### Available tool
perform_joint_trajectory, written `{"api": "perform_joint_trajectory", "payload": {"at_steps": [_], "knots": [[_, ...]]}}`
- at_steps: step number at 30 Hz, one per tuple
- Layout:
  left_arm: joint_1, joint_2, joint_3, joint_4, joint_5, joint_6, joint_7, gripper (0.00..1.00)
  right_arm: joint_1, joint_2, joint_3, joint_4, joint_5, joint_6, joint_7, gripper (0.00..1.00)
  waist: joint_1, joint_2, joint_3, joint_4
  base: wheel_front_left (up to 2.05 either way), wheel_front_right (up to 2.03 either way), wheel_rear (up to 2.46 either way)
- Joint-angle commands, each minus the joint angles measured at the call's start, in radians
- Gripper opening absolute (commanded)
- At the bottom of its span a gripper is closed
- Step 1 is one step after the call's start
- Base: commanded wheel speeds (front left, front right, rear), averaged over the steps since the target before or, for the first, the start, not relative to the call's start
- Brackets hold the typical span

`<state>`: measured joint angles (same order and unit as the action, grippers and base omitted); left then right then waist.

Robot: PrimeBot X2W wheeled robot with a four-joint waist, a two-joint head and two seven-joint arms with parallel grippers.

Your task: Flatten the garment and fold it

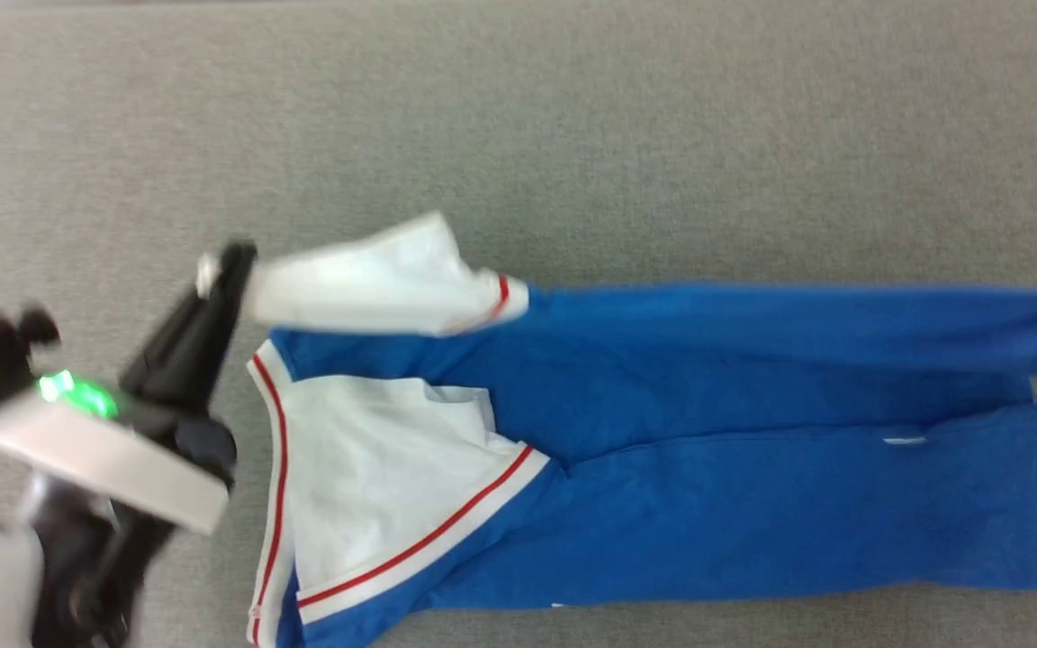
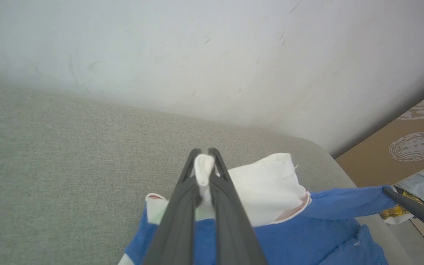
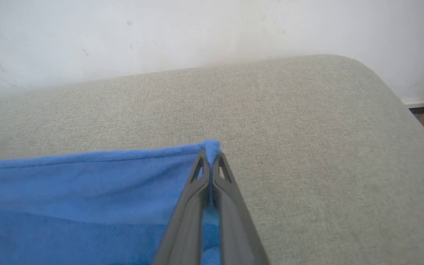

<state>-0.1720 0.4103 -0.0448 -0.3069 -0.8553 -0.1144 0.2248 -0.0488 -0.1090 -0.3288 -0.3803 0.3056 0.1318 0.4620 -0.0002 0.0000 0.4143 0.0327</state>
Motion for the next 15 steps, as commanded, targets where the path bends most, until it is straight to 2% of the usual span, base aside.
{"api": "perform_joint_trajectory", "payload": {"at_steps": [1, 7, 14, 15], "knots": [[0.041, -0.013, 0.006, -0.006, 0.000, -0.001, -0.023, 0.00, 0.025, 0.007, -0.003, 0.009, 0.005, -0.001, -0.014, 0.00, 0.0002, 0.0000, -0.025, 0.016, 0.00, 0.00, 0.00], [0.195, -0.055, -0.002, -0.004, -0.011, 0.001, -0.073, 0.00, 0.118, 0.029, 0.008, 0.046, 0.016, -0.001, -0.044, 0.00, 0.0002, 0.0000, -0.045, 0.018, 0.00, 0.00, 0.00], [0.239, -0.068, -0.055, 0.089, 0.025, 0.001, -0.075, 0.00, 0.162, 0.034, 0.066, 0.124, 0.000, -0.001, -0.068, 0.01, 0.0002, 0.0000, -0.069, 0.016, 0.00, 0.00, 0.00], [0.236, -0.072, -0.063, 0.107, 0.026, 0.001, -0.075, 0.00, 0.162, 0.030, 0.075, 0.137, -0.004, -0.001, -0.068, 0.17, 0.0002, 0.0000, -0.072, 0.015, 0.00, 0.00, 0.00]]}}
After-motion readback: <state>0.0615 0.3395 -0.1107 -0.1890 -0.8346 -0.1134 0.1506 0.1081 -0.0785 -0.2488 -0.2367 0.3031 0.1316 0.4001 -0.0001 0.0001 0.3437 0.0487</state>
